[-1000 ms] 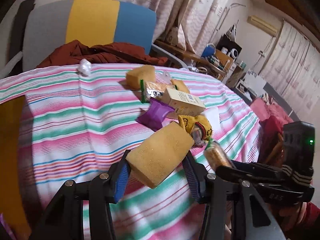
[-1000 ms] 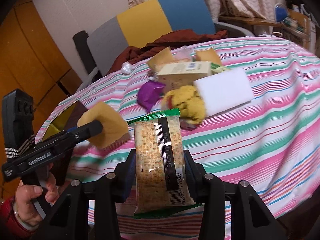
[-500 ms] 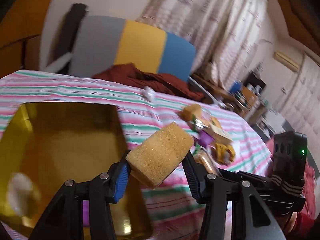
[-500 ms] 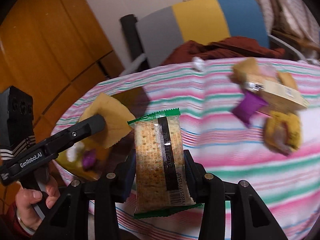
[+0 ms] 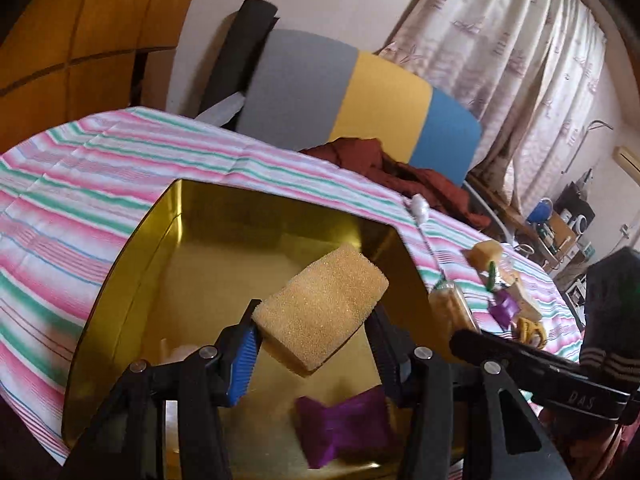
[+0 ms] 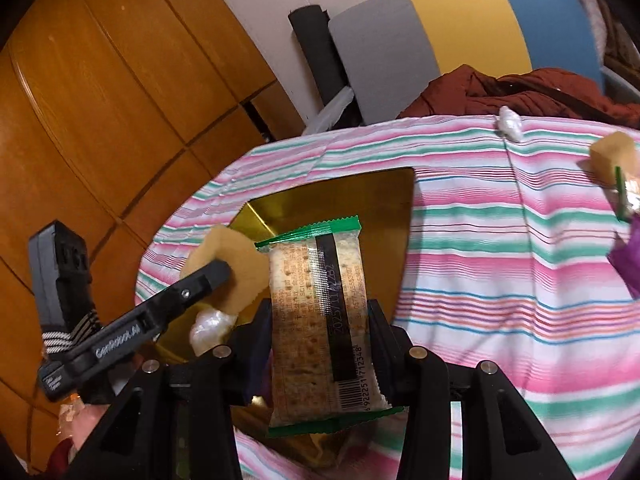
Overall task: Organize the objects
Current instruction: 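Carry the sponge and cracker packet into the gold tin and release both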
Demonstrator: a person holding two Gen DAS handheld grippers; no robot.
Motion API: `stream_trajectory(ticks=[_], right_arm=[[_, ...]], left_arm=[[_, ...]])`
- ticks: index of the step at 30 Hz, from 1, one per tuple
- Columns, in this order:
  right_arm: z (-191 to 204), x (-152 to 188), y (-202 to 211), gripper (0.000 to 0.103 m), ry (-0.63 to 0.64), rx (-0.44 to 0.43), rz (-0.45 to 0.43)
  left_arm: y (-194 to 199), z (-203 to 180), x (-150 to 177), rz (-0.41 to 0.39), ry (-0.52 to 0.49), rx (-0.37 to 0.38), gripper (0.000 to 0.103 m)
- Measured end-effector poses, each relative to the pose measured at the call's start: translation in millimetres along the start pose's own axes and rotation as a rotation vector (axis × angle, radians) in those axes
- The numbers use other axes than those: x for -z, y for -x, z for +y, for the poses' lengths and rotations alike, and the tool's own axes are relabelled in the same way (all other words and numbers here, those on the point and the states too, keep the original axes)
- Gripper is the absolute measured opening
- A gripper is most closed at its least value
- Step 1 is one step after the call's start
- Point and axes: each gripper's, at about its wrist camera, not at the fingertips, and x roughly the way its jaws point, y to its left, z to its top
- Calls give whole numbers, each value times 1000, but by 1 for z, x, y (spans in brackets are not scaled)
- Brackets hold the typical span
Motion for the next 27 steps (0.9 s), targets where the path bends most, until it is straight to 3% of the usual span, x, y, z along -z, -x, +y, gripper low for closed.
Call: stream_trajectory(ticks=[6, 8, 13, 16, 19, 25, 27], right_arm=[[6, -4, -13, 56, 29, 73, -9], [10, -3, -7, 68, 52, 84, -36], [12, 2, 7, 71, 51, 68, -75], [9, 7, 12, 72, 26, 48, -76], [4, 10, 15, 72, 8, 45, -78], [-9, 13, 26, 74, -34, 51, -92], [-11, 14, 29, 75, -40, 55, -94]], left_arm=[[-10, 4, 7, 25, 9, -2, 52], [-9, 5, 9, 23, 8, -4, 52], [-9, 1, 11, 18, -8, -15, 53], [-6, -4, 9, 8, -26, -30, 60], [-3, -9, 7, -8, -44, -79, 60], [0, -2, 6, -18, 12, -82, 68], [6, -1, 5, -54, 20, -77, 72]])
